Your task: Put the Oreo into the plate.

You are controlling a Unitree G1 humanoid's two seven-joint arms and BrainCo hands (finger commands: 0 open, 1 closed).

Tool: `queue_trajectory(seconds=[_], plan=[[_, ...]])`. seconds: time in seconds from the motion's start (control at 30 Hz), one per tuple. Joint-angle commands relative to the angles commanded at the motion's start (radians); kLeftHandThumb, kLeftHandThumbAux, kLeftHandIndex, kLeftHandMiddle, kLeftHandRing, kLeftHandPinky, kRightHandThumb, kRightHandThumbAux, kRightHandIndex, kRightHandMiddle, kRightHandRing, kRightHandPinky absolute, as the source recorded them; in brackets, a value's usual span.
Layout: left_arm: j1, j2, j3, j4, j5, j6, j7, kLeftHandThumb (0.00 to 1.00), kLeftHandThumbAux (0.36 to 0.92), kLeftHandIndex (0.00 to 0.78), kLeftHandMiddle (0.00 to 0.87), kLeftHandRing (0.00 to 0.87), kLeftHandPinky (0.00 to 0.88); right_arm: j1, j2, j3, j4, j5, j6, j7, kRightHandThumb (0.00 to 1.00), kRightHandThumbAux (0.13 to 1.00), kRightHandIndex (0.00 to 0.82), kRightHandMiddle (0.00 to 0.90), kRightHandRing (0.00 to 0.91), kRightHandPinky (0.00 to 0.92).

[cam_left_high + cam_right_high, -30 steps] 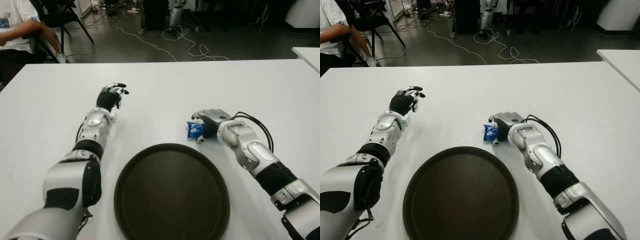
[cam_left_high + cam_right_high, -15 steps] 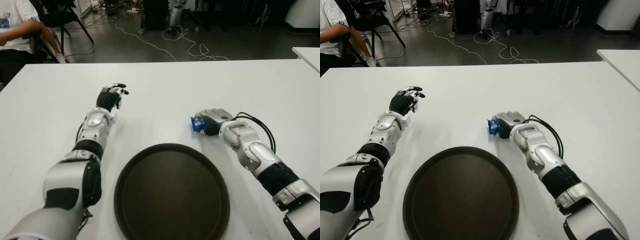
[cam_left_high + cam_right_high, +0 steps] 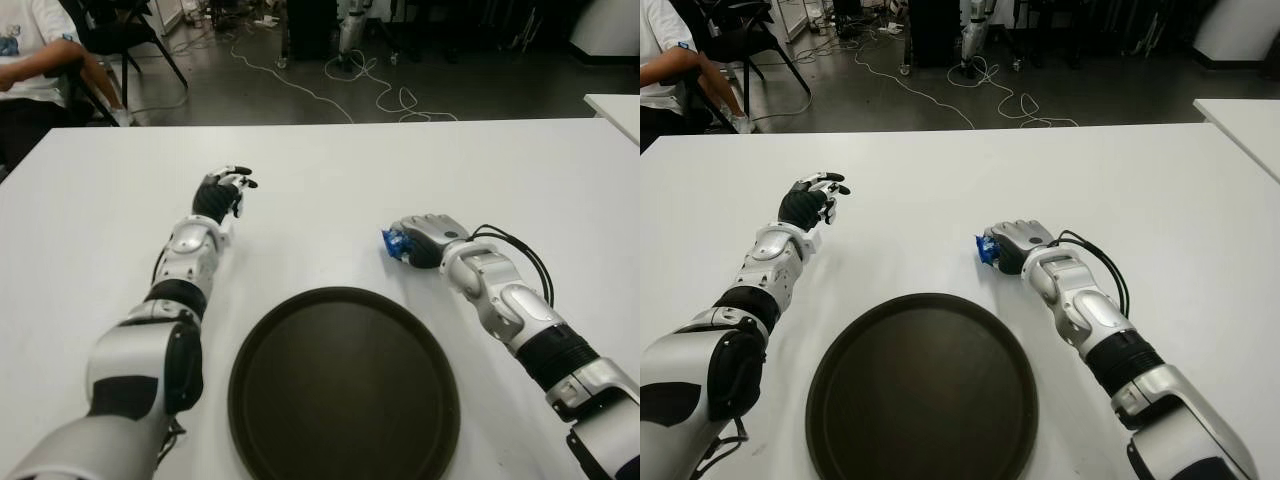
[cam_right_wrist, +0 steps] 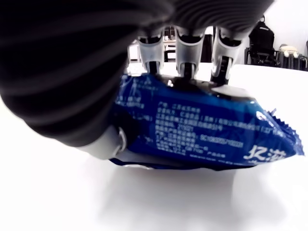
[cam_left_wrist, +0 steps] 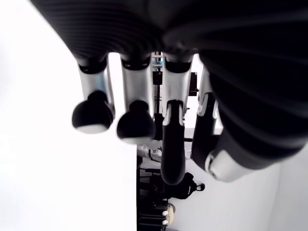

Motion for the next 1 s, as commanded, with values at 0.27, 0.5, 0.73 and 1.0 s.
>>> queue_trajectory(seconds=[0.27,0.5,0.73,1.0], plan=[[0.001,0.003,-0.005,0.000,0.000,0.000,0.005,0.849,0.667,0.405,0.523,0.834,0.837,0.004,0.006,-0.005,0.006,0.004,-0.002,-0.042,0.683,0.730,0.427,0.638,0.651,0.660],[0.003,0.006,-0.018,0.000,0.013,-0.007,0.015,0.850,0.666,0.407,0.529,0.841,0.844,0.004,0.016,-0.017,0.013,0.013,0.006,-0.057,0.682,0.731,0.427,0.649,0.666,0.671],[0.001,0.004,-0.013,0.002,0.004,0.001,0.012,0.849,0.666,0.405,0.527,0.840,0.840,0.002,0.019,-0.020,0.018,0.003,0.015,-0.067,0.682,0.732,0.427,0.652,0.664,0.673],[0.002,0.003,-0.013,0.002,0.004,-0.006,0.008,0.850,0.667,0.405,0.527,0.842,0.835,-0.002,0.010,-0.031,0.000,0.003,0.008,-0.089,0.683,0.730,0.428,0.667,0.676,0.676]])
